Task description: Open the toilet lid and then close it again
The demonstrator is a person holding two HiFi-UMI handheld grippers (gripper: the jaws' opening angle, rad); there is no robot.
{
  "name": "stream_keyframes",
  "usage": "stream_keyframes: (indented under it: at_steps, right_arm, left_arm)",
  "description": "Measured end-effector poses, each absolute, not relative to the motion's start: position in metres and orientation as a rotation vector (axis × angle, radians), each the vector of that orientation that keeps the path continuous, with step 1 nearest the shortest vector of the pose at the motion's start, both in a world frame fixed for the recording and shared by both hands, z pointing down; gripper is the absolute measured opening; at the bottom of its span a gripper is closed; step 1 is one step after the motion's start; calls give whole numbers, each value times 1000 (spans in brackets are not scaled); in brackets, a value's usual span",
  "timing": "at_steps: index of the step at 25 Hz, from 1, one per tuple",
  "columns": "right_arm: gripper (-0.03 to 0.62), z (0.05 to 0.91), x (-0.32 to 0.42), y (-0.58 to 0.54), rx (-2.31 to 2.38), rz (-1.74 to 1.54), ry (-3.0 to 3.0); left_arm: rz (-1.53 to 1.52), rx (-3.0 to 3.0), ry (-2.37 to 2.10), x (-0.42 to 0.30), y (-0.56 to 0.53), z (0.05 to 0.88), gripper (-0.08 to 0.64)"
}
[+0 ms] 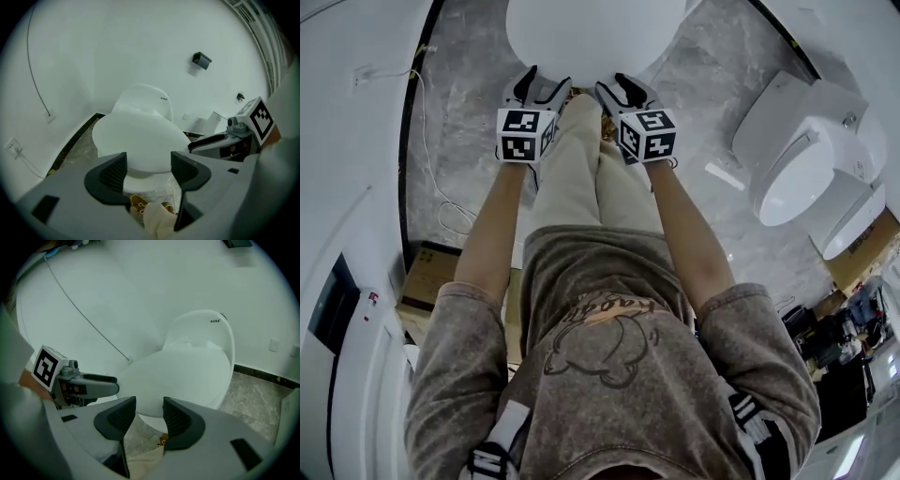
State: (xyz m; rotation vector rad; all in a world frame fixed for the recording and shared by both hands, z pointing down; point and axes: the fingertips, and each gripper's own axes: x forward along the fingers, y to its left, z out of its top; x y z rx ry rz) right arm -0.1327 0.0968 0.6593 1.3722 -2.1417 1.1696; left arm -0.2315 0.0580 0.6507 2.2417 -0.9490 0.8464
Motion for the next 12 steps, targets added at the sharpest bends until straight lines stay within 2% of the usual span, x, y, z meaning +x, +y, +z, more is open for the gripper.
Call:
stream_keyframes:
  at_steps: [12]
  right_arm:
    - [176,748,-144,109,1313,1217,-2062]
  left_arm:
    - [900,2159,-950,-244,73,755,298]
